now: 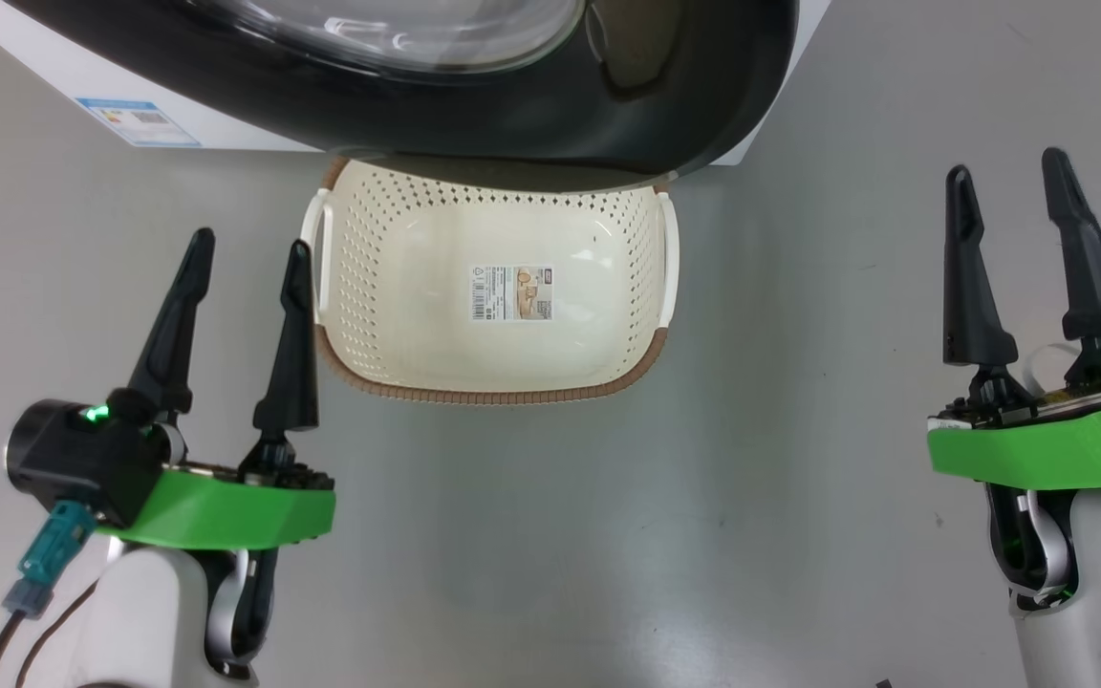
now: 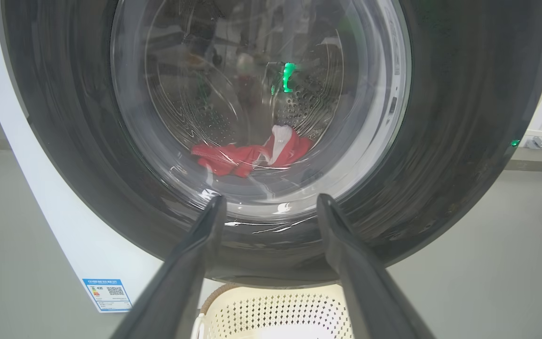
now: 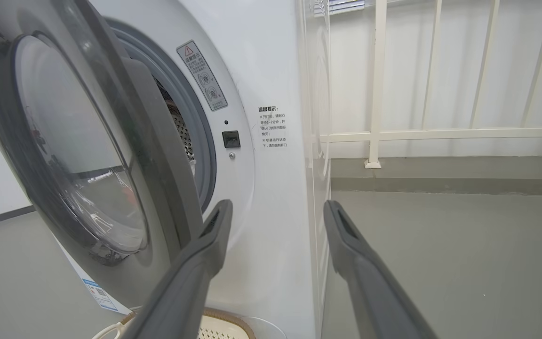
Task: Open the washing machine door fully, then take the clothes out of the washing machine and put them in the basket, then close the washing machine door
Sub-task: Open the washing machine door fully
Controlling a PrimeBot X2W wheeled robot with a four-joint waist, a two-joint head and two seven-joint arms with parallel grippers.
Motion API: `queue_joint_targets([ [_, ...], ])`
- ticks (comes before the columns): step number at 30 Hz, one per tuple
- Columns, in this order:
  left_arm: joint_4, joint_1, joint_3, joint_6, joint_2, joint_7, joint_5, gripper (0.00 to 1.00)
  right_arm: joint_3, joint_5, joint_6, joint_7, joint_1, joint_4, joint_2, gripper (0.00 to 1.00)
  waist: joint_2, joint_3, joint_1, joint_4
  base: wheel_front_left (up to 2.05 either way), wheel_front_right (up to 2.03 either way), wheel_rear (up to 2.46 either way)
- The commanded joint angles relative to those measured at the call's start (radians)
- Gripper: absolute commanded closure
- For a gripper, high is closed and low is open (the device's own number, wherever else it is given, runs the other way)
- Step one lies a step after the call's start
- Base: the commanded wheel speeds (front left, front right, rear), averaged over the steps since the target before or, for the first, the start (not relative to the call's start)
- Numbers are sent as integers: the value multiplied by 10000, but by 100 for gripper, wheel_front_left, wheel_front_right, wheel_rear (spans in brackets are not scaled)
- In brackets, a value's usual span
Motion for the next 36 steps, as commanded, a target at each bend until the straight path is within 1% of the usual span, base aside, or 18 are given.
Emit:
queue_joint_targets([
  [1,-235,71,287,-56,159,-92,39,0,229,148,77,-51,159,-286,64,0,0,21,0,-1,0,0,0],
  [19,-176,18,331,-56,132,-92,-41,0,238,227,77,-51,141,-186,65,0,0,50,0,109,0,0,0],
  [20,-173,17,333,-56,131,-92,-40,0,226,293,77,-51,116,-198,65,13,0,50,0,109,0,0,0],
  [21,-172,16,342,-56,129,-92,-38,0,214,343,77,-51,86,-199,65,43,0,49,0,107,0,0,0],
  [22,-172,18,355,-56,128,-92,-36,0,266,323,77,-51,48,-200,66,71,0,50,0,103,0,0,0],
  [23,-172,21,364,-56,127,-92,-34,0,336,341,77,-51,2,-173,66,95,0,51,0,96,0,0,0],
  [24,-170,25,365,-56,126,-92,-33,0,393,416,77,-51,-73,-141,66,100,0,56,0,89,0,0,0],
  [26,-164,18,361,-56,124,-92,-34,0,557,700,77,-51,-291,-20,66,100,0,71,0,72,0,0,0],
  [28,-167,9,357,-56,123,-92,-42,0,661,1303,77,-51,-588,179,66,100,0,84,0,58,0,0,0],
  [33,-195,-18,325,-56,119,-92,-62,0,717,4393,77,-51,-1615,1010,66,100,0,94,0,88,0,0,0],
  [36,-192,-14,315,-56,117,-92,-82,0,1161,6835,77,-44,-2366,1649,59,100,0,108,0,117,0,0,0],
])
